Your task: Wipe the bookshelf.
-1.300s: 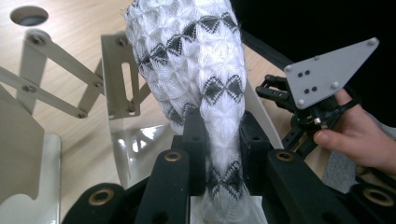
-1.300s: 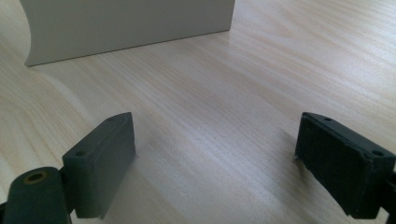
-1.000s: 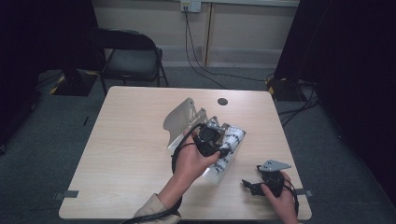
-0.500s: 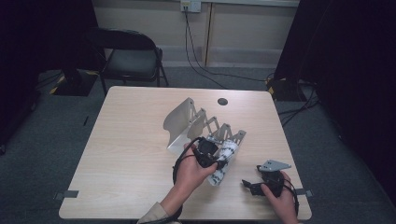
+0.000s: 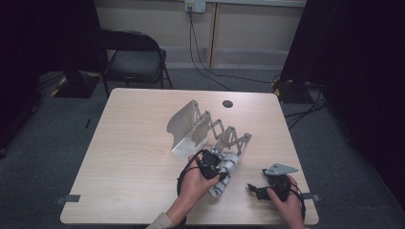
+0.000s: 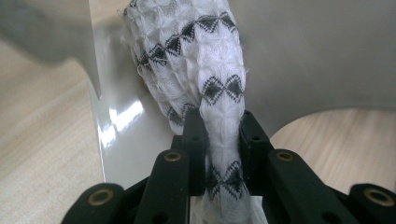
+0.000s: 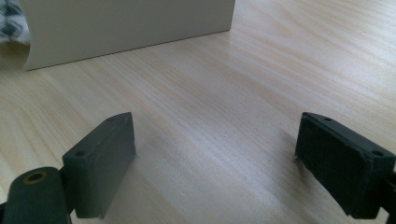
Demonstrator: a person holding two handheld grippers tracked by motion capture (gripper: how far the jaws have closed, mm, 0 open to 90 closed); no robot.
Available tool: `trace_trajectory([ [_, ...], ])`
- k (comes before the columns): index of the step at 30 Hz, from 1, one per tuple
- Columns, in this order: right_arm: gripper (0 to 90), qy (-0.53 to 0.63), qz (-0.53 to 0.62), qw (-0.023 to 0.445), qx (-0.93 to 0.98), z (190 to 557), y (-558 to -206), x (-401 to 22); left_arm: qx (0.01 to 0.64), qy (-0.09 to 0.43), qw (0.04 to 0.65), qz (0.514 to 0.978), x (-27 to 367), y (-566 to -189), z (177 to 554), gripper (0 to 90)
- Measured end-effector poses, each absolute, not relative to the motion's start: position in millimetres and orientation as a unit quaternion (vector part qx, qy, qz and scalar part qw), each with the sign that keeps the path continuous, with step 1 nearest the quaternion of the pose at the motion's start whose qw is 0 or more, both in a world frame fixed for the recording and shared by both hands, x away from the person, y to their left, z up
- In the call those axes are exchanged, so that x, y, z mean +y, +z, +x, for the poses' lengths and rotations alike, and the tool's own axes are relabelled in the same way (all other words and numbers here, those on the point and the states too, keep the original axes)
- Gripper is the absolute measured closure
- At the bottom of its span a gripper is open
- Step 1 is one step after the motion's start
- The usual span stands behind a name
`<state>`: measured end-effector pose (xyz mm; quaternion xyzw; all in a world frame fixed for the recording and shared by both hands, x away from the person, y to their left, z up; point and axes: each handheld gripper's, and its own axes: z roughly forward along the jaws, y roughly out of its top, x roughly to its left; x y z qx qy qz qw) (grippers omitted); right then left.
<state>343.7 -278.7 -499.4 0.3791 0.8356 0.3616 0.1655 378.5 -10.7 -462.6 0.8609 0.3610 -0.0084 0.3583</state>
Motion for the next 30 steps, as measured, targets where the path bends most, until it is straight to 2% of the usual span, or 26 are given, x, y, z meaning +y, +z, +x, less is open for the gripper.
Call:
trace_trajectory([
  [8,11.3,0.362,0.379,0.166,0.836,344,-499,-279,0.371,-0.010,0.356,0.858,-8,-470,377,76.8],
  [13,11.3,0.362,0.379,0.166,0.836,344,-499,-279,0.364,-0.010,0.352,0.862,-6,-462,377,76.8],
  [30,11.3,0.362,0.379,0.166,0.835,344,-499,-279,0.356,0.031,0.400,0.844,3,-357,385,76.8],
])
